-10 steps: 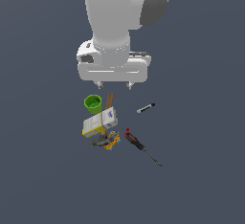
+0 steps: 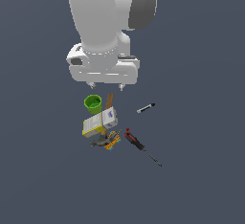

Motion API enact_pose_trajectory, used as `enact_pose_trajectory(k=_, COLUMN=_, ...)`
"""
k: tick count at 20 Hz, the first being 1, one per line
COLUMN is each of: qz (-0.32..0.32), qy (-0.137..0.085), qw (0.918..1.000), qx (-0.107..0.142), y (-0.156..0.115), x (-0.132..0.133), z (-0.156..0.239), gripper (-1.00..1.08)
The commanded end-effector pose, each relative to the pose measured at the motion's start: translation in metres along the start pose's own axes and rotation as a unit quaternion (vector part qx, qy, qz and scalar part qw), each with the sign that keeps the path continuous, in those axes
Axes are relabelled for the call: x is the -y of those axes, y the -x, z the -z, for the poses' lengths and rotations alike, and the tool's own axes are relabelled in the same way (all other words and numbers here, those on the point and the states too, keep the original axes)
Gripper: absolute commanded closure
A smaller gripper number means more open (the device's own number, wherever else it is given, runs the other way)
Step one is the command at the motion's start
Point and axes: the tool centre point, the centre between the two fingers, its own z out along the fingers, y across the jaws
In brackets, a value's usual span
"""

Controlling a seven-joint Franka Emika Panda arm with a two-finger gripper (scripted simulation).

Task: Pick up a designated object from a clutter of objects.

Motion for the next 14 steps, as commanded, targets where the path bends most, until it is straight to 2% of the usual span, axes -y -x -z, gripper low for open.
enact_pose_trajectory(k=1, qz=-0.005, qy=-0.002, qw=1.0, qx=0.002, y=0.001, x=-0.006, z=-0.002, gripper=-0.92)
enact_pose_trajectory(k=14, qz=-0.037, qy=0.002, qw=0.9993, qx=0.0, y=0.0, x=0.01, z=-0.02, gripper=-0.92)
